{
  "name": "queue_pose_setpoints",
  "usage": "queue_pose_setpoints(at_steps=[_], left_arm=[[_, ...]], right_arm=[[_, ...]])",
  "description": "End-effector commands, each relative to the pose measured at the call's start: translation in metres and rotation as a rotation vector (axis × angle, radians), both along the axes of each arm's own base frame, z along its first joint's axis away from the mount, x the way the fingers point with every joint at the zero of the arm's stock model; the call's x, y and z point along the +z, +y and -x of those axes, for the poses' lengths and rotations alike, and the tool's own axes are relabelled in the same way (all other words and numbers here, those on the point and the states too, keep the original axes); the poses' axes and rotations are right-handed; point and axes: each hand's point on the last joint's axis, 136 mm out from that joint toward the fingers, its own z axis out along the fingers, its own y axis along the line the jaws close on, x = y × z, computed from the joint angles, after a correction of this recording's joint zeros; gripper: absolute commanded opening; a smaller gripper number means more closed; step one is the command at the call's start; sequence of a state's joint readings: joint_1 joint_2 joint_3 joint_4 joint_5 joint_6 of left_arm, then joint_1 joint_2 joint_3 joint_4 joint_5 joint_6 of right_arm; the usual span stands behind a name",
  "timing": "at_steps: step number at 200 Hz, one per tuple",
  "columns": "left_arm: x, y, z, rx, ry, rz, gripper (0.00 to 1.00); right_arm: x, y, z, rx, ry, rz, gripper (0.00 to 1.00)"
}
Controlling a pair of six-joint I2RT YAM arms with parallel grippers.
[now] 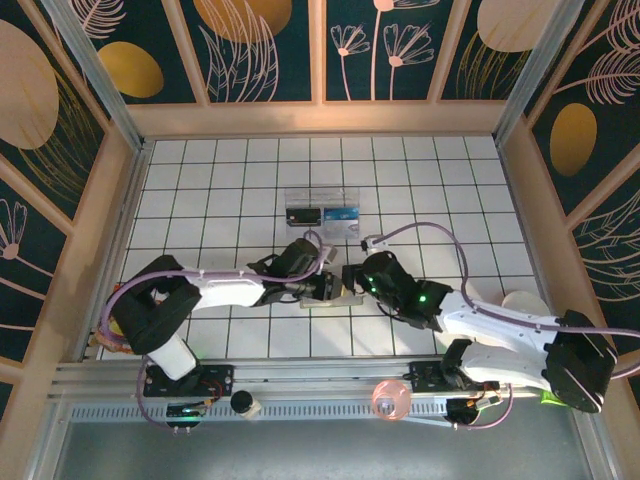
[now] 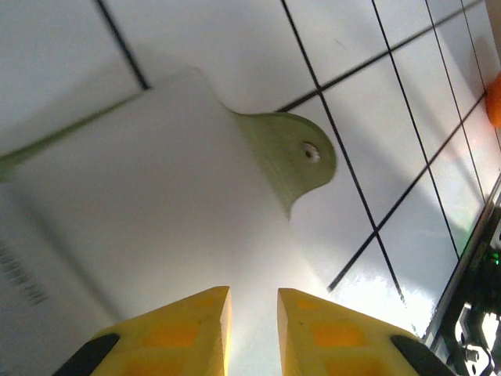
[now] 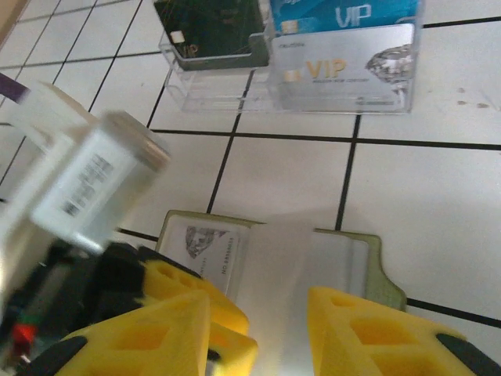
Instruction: Take the credit cards out of the card holder
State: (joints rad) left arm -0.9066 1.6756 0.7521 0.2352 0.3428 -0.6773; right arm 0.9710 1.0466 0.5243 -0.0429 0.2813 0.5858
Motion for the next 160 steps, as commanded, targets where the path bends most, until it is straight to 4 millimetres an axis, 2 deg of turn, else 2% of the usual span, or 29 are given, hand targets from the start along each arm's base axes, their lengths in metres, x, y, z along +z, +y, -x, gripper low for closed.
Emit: queue_pose_setpoints(at_steps=[1, 26, 43, 66, 69, 77, 92, 104, 129, 160], left_arm=[[-0.020, -0.007, 0.014, -0.078, 0.065, -0.044, 0.19], [-0.036, -0.008, 0.016, -0.096, 0.098, -0.079, 0.19], [-0.038, -0.004, 0.015, -0.081, 0.088, -0.093, 0.18], [-0.017, 0.000, 0.008, -0.038, 0.023, -0.052, 0.20], [-0.006, 0.000, 0.005, -0.026, -0.003, -0.031, 0.21], [0.008, 0.004, 0.000, 0.006, -0.039, -0.007, 0.24], [0.028, 0.019, -0.011, 0.087, -0.067, 0.055, 0.29], [0.037, 0.036, -0.020, 0.159, -0.071, 0.099, 0.29], [0.024, 0.072, -0.028, 0.249, -0.068, 0.068, 0.25], [0.003, 0.083, -0.025, 0.253, -0.057, 0.009, 0.24]], right_arm=[[-0.006, -0.018, 0.000, -0.066, 0.014, 0.019, 0.37], [-0.010, -0.020, 0.001, -0.073, 0.030, 0.015, 0.36], [-0.011, -0.018, 0.001, -0.070, 0.036, 0.011, 0.36], [-0.009, -0.014, -0.001, -0.063, 0.037, 0.003, 0.36], [-0.009, -0.014, -0.002, -0.061, 0.038, 0.002, 0.36], [-0.008, -0.011, -0.002, -0.053, 0.039, -0.003, 0.36], [-0.005, -0.001, -0.002, -0.009, 0.047, -0.026, 0.35], [-0.005, 0.010, 0.000, 0.045, 0.069, -0.049, 0.34], [-0.014, 0.037, 0.008, 0.184, 0.153, -0.086, 0.30], [-0.030, 0.060, 0.015, 0.273, 0.239, -0.091, 0.27]])
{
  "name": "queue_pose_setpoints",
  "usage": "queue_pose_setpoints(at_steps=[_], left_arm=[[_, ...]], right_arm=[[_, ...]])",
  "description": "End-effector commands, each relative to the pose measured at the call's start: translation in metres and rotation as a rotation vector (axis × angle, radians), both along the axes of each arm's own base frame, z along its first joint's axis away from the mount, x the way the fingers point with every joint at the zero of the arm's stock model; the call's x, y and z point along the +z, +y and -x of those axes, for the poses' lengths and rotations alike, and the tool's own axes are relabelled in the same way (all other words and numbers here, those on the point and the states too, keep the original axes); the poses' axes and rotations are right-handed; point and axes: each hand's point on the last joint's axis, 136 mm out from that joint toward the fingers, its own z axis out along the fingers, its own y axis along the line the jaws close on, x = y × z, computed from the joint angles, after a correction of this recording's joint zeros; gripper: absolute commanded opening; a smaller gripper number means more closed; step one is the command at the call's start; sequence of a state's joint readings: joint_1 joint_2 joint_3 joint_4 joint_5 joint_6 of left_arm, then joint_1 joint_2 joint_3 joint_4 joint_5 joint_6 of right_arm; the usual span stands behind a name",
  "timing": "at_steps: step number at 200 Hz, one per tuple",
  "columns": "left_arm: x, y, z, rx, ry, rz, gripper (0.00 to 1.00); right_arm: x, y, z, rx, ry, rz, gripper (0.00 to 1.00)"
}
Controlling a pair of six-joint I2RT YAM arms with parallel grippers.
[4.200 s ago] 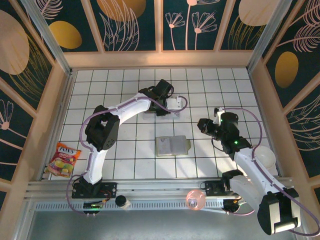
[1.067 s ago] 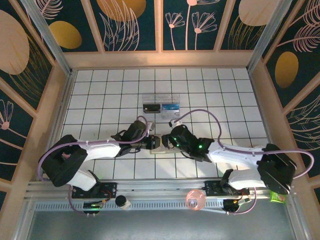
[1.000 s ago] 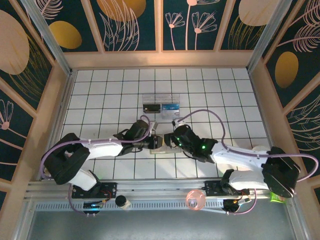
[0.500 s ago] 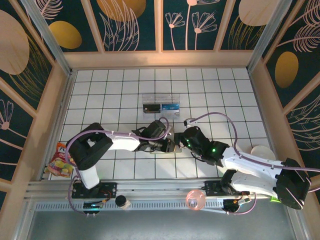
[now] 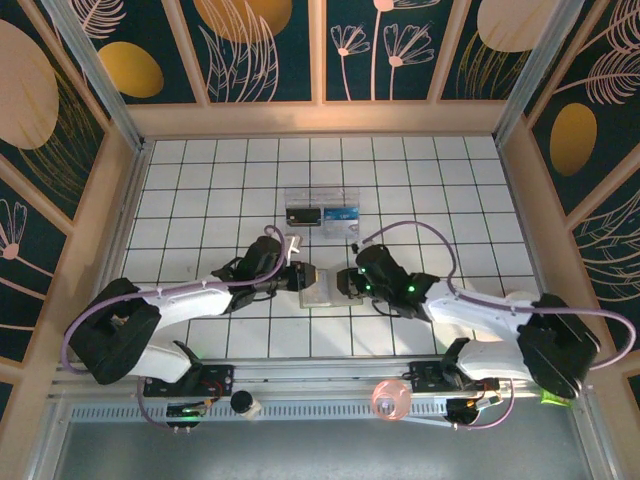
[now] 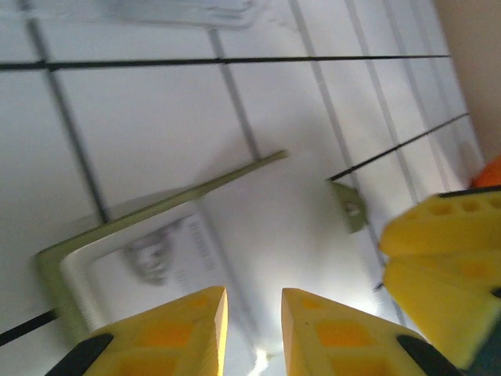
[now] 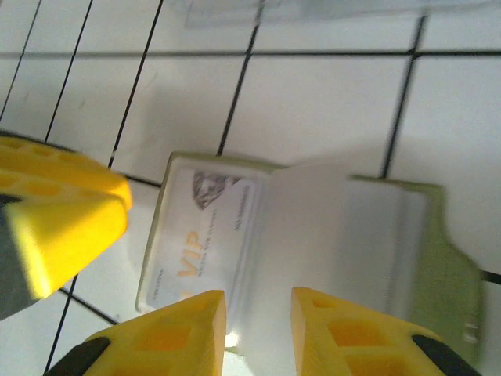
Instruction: Take the credit cards out of the card holder
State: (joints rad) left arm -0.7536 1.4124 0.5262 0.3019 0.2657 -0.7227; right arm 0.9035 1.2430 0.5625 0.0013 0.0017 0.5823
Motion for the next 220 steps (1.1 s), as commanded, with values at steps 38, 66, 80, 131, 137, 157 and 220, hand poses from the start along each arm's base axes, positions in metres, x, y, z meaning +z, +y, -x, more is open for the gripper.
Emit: queue_pose_setpoints(at_steps=[38, 66, 80, 131, 137, 157, 220], left_arm=[[-0.033, 0.018, 0.006, 0.026, 0.038, -0.109, 0.21], [-0.045, 0.025, 0.008, 0.032, 0.052, -0.160, 0.18], [-0.050, 0.027, 0.007, 0.037, 0.055, -0.179, 0.18], [-0.075, 0.038, 0.015, 0.031, 0.100, -0.255, 0.14], [-0.076, 0.039, 0.016, 0.030, 0.102, -0.258, 0.14], [-0.077, 0.041, 0.019, 0.029, 0.107, -0.258, 0.14], [-0.079, 0.039, 0.020, 0.025, 0.114, -0.247, 0.13]], right_arm=[[0.001, 0.029, 0.003, 0.103, 0.064, -0.043, 0.25], [-0.032, 0.021, 0.006, 0.088, 0.144, 0.044, 0.23], [-0.045, 0.015, 0.008, 0.065, 0.166, 0.072, 0.21], [-0.063, -0.002, 0.005, 0.000, 0.189, 0.135, 0.19], [-0.059, -0.001, 0.004, 0.004, 0.181, 0.130, 0.19], [-0.035, 0.009, 0.000, 0.030, 0.135, 0.076, 0.20], [-0.006, 0.053, -0.005, 0.163, 0.219, -0.155, 0.34]])
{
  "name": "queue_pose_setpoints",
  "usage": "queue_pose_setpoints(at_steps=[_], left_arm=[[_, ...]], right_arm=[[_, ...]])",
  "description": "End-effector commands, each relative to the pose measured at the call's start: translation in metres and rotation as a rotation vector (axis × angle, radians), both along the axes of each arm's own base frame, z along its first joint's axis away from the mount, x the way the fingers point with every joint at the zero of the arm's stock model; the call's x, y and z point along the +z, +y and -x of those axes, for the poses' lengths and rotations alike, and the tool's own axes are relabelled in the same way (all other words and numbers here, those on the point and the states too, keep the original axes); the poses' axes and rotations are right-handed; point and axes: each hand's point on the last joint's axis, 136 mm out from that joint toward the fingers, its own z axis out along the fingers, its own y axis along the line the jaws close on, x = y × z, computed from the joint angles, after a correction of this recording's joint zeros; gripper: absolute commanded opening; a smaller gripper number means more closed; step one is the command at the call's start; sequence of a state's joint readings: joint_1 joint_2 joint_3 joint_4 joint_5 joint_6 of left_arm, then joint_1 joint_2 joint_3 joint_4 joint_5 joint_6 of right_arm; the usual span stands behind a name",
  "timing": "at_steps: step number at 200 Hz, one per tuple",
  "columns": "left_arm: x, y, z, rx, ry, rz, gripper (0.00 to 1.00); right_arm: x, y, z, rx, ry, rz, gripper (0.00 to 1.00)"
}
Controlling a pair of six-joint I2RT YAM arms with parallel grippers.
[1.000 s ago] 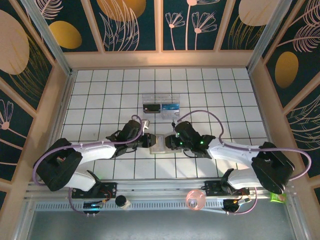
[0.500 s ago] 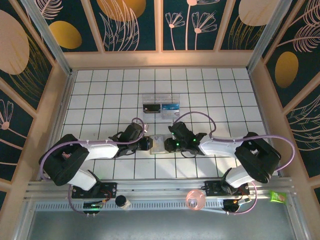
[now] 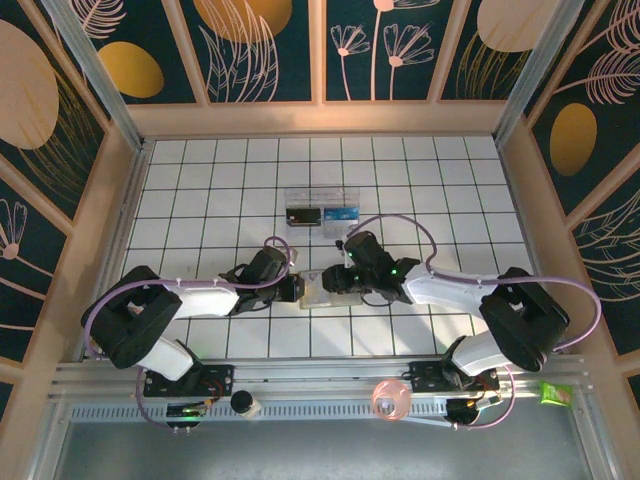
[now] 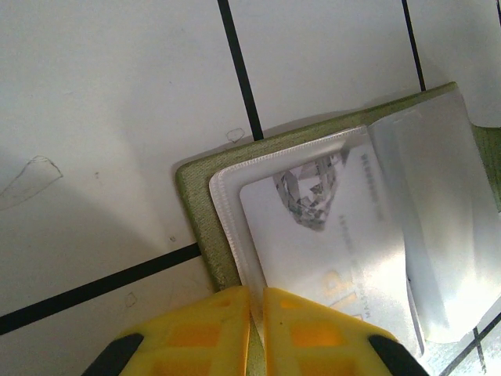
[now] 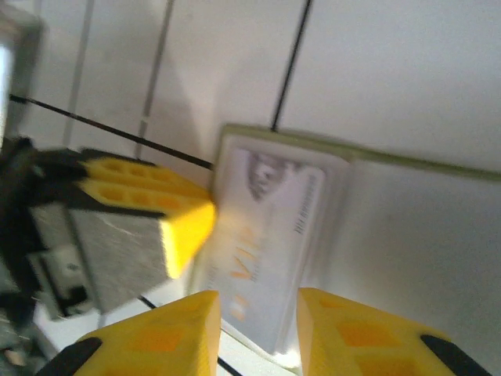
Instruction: Take the credit cards out of the card holder
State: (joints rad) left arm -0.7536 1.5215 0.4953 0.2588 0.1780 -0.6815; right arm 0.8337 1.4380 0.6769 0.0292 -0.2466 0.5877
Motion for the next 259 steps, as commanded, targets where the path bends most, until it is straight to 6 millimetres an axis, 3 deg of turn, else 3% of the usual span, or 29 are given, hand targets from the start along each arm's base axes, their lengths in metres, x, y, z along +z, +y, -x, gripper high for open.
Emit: queue_pose_setpoints(at_steps=[1, 37, 121, 210, 259], left_arm=[[-0.021, 0.013, 0.014, -0.008, 0.050, -0.061, 0.13], [-0.023, 0.014, 0.016, -0.010, 0.057, -0.056, 0.13], [-0.023, 0.010, 0.017, -0.020, 0.061, -0.034, 0.10], [-0.022, 0.008, 0.017, -0.029, 0.060, -0.033, 0.10], [-0.023, 0.007, 0.016, -0.034, 0.063, -0.034, 0.09]], right_arm=[[0.005, 0.020, 0.000, 0.057, 0.051, -0.082, 0.34], [-0.006, 0.028, -0.008, 0.055, 0.074, -0.078, 0.35], [-0.029, 0.014, -0.016, 0.003, 0.095, 0.001, 0.34], [-0.035, 0.020, -0.012, 0.038, 0.111, -0.011, 0.34], [-0.029, 0.022, -0.010, 0.052, 0.079, 0.013, 0.34]])
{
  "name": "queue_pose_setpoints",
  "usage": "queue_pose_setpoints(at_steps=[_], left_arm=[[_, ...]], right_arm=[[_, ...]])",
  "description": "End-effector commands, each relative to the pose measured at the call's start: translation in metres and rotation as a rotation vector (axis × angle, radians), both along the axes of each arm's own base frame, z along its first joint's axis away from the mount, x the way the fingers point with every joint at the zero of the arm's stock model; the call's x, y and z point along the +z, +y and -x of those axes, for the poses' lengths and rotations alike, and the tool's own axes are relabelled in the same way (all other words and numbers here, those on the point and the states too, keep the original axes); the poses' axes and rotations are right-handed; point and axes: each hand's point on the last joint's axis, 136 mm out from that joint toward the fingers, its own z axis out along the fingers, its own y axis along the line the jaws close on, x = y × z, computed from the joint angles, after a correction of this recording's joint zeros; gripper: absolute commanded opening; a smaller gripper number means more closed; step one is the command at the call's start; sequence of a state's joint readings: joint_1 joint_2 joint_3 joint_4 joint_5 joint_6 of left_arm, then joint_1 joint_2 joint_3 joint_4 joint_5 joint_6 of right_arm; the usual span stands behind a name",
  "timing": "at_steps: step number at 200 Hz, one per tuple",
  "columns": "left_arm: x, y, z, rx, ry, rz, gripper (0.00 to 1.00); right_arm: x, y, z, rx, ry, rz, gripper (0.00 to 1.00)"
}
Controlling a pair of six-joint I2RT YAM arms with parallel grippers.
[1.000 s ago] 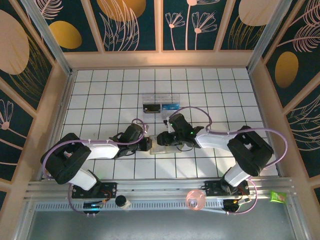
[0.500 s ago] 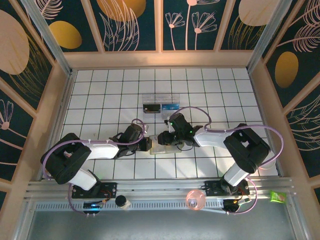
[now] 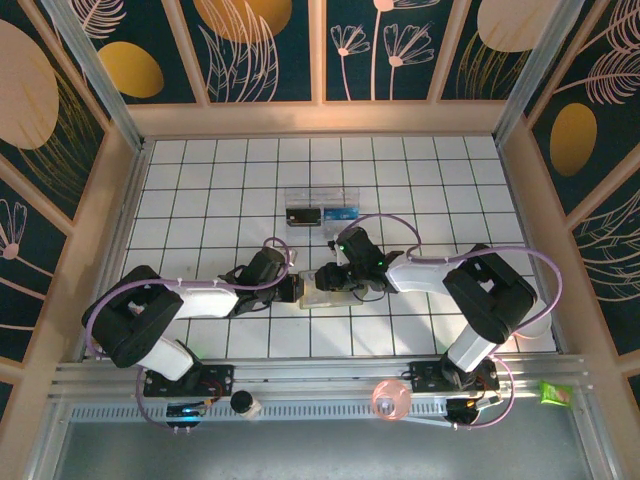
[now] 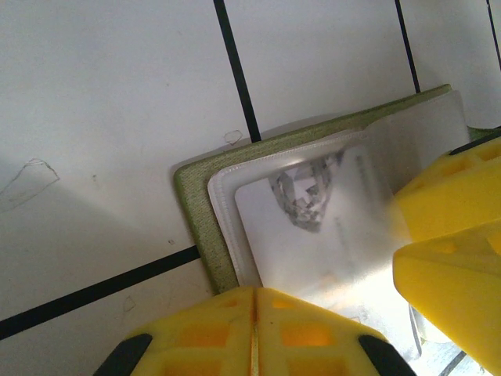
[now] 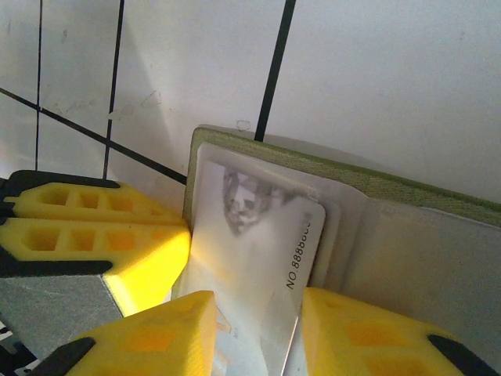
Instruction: Take the credit cards out of the card holder
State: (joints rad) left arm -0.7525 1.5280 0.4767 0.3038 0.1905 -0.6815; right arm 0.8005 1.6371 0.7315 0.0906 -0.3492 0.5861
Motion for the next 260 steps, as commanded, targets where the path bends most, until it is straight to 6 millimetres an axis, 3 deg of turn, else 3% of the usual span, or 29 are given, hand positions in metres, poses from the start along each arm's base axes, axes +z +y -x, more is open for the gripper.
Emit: queue_pose_setpoints(at_steps=[1, 37, 78, 185, 260], left_arm=[[-0.023, 0.008, 0.016, -0.028, 0.072, -0.055, 0.09], [-0.023, 0.009, 0.016, -0.027, 0.072, -0.058, 0.09], [-0.024, 0.009, 0.016, -0.028, 0.075, -0.058, 0.08], [-0.023, 0.009, 0.015, -0.033, 0.069, -0.058, 0.07], [-0.023, 0.009, 0.016, -0.035, 0.068, -0.059, 0.07]], right_arm=[[0.009, 0.007, -0.003, 0.016, -0.035, 0.006, 0.34], [0.013, -0.006, -0.012, -0.048, -0.090, 0.065, 0.34], [0.026, -0.001, -0.013, -0.034, -0.125, 0.038, 0.34], [0.016, 0.017, -0.001, 0.033, -0.075, 0.014, 0.34], [0.008, 0.004, 0.008, 0.000, -0.016, 0.059, 0.34]])
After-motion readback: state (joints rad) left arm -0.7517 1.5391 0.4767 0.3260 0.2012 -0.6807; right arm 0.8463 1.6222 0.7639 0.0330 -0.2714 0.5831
